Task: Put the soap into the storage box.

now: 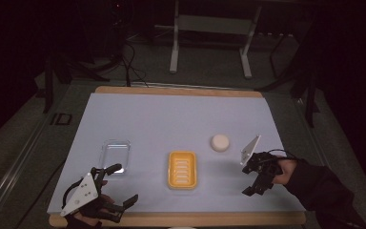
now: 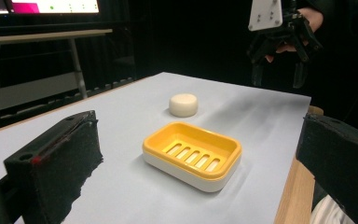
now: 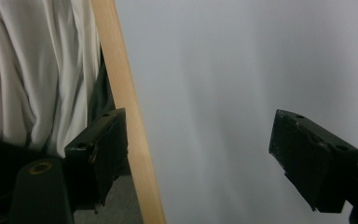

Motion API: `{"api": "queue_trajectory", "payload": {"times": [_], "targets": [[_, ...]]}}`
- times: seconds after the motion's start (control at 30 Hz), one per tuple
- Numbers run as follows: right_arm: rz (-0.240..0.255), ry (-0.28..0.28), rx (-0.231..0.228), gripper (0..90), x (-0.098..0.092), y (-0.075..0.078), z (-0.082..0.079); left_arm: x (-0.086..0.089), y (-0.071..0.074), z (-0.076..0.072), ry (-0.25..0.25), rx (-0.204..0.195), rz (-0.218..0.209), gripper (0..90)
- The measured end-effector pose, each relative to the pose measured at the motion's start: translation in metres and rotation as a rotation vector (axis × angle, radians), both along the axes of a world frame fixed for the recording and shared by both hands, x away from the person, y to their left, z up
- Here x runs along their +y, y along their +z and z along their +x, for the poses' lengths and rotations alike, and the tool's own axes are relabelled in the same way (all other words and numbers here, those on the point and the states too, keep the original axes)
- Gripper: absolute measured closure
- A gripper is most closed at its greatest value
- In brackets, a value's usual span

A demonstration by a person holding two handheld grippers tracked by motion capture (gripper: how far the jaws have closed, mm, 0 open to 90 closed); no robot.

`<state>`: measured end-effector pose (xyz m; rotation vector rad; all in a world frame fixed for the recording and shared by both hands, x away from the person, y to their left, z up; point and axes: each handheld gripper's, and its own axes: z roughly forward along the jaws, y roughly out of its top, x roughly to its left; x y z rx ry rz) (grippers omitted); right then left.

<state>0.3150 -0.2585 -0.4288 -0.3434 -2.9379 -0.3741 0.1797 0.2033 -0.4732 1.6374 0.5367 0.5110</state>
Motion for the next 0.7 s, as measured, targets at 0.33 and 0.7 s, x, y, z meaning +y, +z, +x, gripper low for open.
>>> {"api": "queue_trajectory", "payload": {"times": [0.33,0.7], "targets": [[-0.125,0.032,-0.011,16.8,-0.007,-0.014,0.011,0.0,0.0,0.0,-0.005,0.002,-0.001,0.0],[-0.23,-0.028,-0.003,13.7,-0.017,-0.027,0.037,-0.002,0.0,0.001,-0.013,0.005,0.001,0.1]]}}
